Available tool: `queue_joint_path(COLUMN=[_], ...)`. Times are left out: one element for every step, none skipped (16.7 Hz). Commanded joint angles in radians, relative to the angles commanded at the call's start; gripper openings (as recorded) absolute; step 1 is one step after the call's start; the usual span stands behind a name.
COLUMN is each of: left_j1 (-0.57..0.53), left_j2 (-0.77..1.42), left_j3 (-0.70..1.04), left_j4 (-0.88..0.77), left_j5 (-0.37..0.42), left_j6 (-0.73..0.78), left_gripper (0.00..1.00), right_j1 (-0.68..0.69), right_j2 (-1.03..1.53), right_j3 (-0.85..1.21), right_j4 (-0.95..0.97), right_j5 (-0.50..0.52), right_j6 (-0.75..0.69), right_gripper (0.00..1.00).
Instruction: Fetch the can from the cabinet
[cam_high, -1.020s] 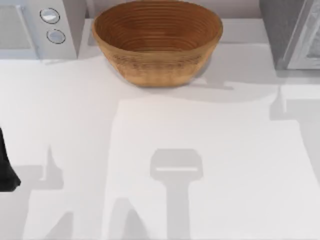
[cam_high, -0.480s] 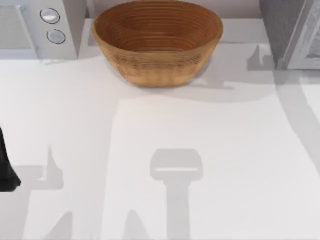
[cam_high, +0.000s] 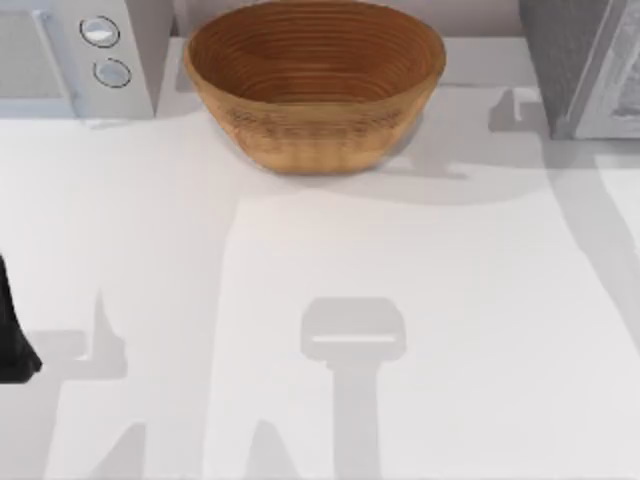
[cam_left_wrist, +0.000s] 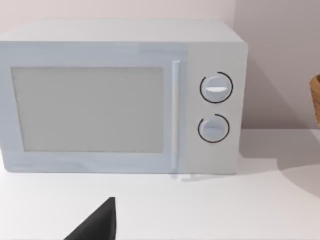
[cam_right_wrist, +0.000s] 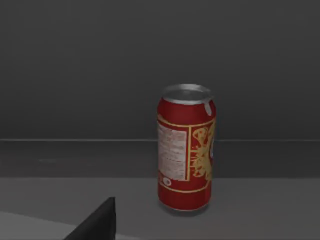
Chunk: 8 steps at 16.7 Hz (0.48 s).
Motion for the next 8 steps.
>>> queue_joint_path(left_j1=[0.000,0.000,0.000,0.000,0.000,0.000,0.000,0.000], left_j2=[0.000,0.000,0.000,0.000,0.000,0.000,0.000,0.000], left_j3=[0.000,0.000,0.000,0.000,0.000,0.000,0.000,0.000], left_j4=[0.000,0.000,0.000,0.000,0.000,0.000,0.000,0.000], left_j5=[0.000,0.000,0.000,0.000,0.000,0.000,0.000,0.000], left_j6=[0.000,0.000,0.000,0.000,0.000,0.000,0.000,0.000], left_gripper=[1.00,1.00,1.00,1.00,1.00,1.00,1.00,1.00], right_j1=[0.002,0.007,0.014,0.019,0.024,0.028,0.032,0.034], right_j2=[0.004,0.017,0.036,0.060,0.084,0.106,0.125,0.137], right_j3=[-0.002,-0.007,-0.012,-0.015,-0.018,-0.022,-0.025,-0.026], right_j4=[0.003,0.015,0.035,0.063,0.098,0.132,0.156,0.170], right_j5=[0.000,0.001,0.006,0.014,0.024,0.034,0.042,0.048], right_j6=[0.000,-0.001,-0.001,-0.001,-0.001,-0.002,-0.003,-0.003], right_gripper=[1.00,1.00,1.00,1.00,1.00,1.00,1.00,1.00])
